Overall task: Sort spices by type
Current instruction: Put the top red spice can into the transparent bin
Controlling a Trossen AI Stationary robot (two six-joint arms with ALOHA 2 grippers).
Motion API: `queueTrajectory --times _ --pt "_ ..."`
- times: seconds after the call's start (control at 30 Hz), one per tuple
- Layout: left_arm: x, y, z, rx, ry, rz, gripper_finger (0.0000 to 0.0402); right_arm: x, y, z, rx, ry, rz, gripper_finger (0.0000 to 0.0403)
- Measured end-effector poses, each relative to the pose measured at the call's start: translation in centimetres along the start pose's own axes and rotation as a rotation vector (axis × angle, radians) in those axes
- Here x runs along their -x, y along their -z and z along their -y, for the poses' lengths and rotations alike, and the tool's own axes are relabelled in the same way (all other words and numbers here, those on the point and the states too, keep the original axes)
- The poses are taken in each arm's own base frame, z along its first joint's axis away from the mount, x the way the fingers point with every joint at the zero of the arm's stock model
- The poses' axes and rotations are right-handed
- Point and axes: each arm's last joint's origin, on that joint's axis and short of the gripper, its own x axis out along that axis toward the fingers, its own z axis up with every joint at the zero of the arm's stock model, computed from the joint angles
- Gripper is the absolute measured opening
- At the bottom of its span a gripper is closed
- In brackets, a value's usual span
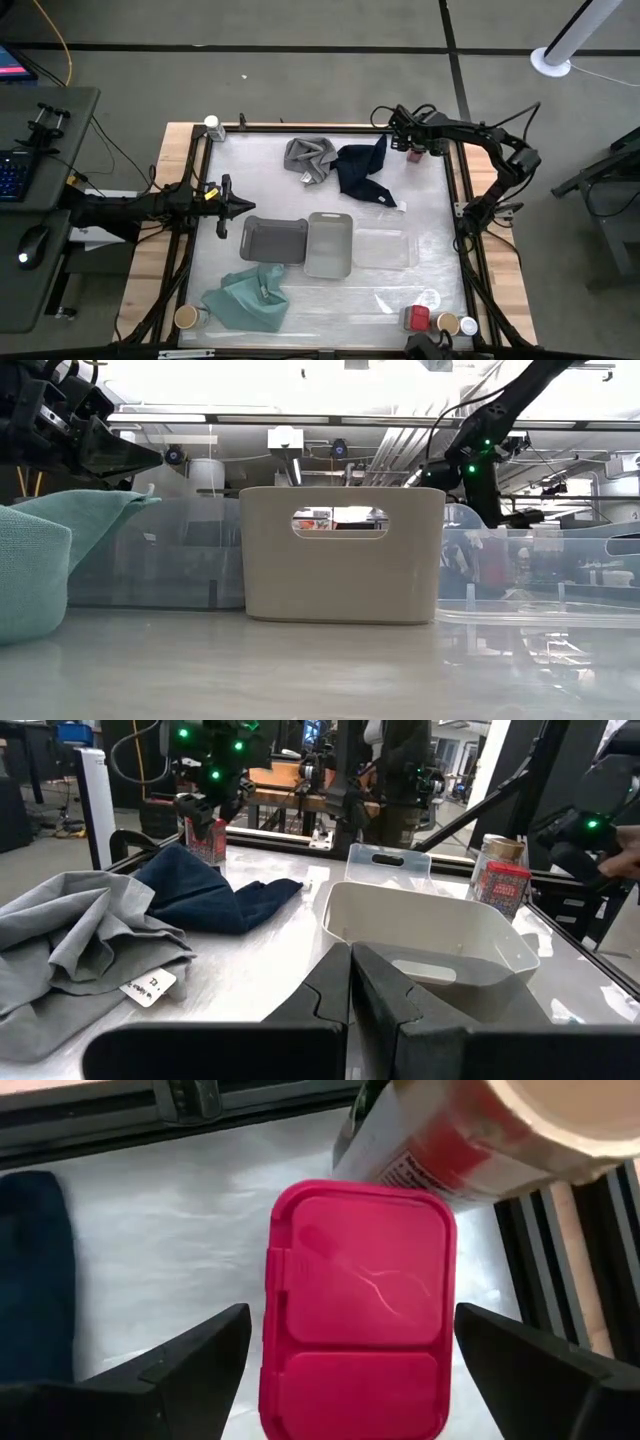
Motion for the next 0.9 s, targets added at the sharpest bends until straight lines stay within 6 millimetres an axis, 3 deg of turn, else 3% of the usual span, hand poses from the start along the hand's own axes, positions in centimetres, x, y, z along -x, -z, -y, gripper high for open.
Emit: queueTrajectory --times 0.13,0.27,0.4,0.5,0.63,0.77,0.9 --pt "0.0 0.0 0.0 0.0 0.0 0.0 0.0 0.0 -0.1 0.0 0.026 -0.007 -0.003 0.0294" --pt "0.0 0.0 0.0 0.0 0.0 0.0 0.0 0.0 -0.1 0.0 0.073 -0.019 -0.013 0.0206" --pt "0.0 0.0 0.0 0.0 0.0 0.0 0.0 1.2 0.5 -0.1 0.167 -0.071 -0.014 0.0207" --pt "0.0 0.0 0.0 0.0 0.0 0.0 0.0 3.9 1.3 0.0 0.264 -0.16 0.039 0.0207" --pt "0.0 0.0 0.0 0.0 0.0 0.0 0.0 9.1 3.5 1.0 0.431 -0.395 0.094 0.0207" --pt "0.0 0.0 0.0 0.0 0.0 0.0 0.0 14.3 7.7 2.9 0.608 -0.72 -0.014 0.0207" --pt "0.0 0.0 0.0 0.0 0.0 0.0 0.0 17.9 12.8 5.5 0.755 -0.883 -0.161 0.0207"
